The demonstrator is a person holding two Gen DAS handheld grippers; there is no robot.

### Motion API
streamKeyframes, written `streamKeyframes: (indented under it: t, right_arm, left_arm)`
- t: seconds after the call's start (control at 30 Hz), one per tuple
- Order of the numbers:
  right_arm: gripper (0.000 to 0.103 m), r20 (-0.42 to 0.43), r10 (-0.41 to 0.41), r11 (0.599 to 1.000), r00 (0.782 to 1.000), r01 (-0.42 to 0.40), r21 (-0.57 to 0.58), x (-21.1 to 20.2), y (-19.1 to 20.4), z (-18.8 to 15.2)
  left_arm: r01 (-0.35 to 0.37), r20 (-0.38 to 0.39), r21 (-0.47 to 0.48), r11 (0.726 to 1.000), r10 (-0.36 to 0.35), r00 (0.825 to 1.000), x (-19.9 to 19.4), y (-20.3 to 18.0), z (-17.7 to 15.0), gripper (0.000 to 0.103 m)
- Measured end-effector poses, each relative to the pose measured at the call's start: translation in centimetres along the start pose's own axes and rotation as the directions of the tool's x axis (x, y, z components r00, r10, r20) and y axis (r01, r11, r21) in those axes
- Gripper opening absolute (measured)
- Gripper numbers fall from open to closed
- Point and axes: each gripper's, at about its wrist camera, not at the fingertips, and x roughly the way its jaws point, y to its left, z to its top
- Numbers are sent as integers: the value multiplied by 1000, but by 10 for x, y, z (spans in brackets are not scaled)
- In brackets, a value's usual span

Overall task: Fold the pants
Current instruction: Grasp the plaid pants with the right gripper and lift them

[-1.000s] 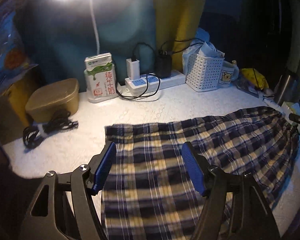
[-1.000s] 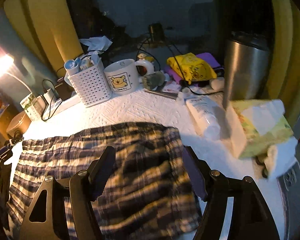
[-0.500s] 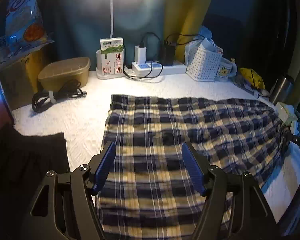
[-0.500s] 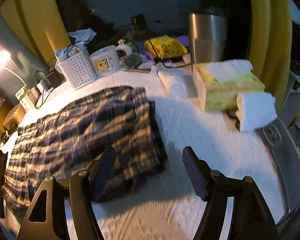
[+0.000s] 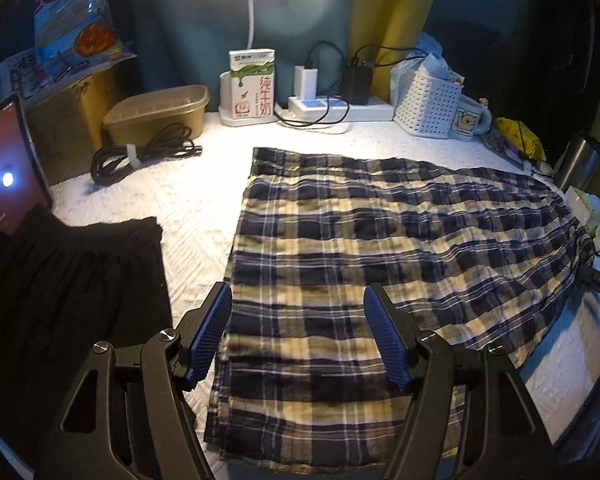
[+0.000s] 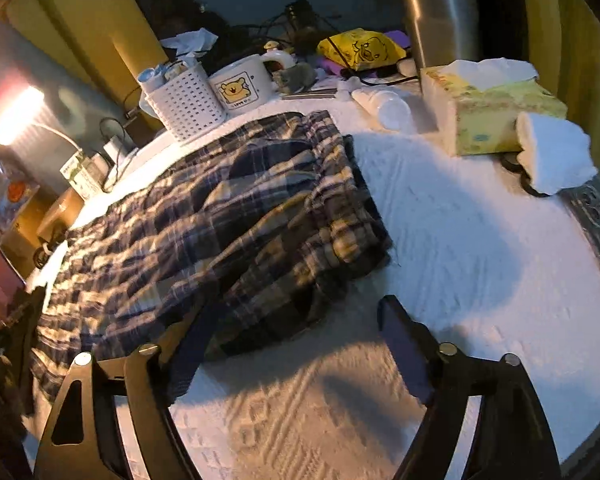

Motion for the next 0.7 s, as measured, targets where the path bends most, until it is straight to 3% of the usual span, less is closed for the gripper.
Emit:
streamKeyframes:
  t: [0.2, 0.4, 0.47, 0.6, 0.7]
  right_arm:
    - [84, 23, 64, 997, 998, -65, 47, 11, -7, 16]
    - [83, 77, 195, 964, 978, -205, 166, 22, -24, 29]
    - [79, 90, 199, 960, 976, -212, 181, 25, -25, 32]
    - [62, 104, 193, 953, 976, -211, 218, 34, -29, 41]
    - [28, 78, 202, 945, 976, -215, 246, 43, -33, 44]
  left_arm:
    - [-35, -11, -13, 999, 35, 999, 3, 5, 1, 68]
    - [-46, -22, -8, 999, 46, 999, 8, 0, 5, 68]
    - [-46, -24, -3, 999, 46, 999, 10, -4, 7, 68]
    - [-48, -25, 4, 999, 48, 999, 12, -11, 10, 68]
    - [-51, -21, 1, 999, 52, 998, 11, -12, 12, 68]
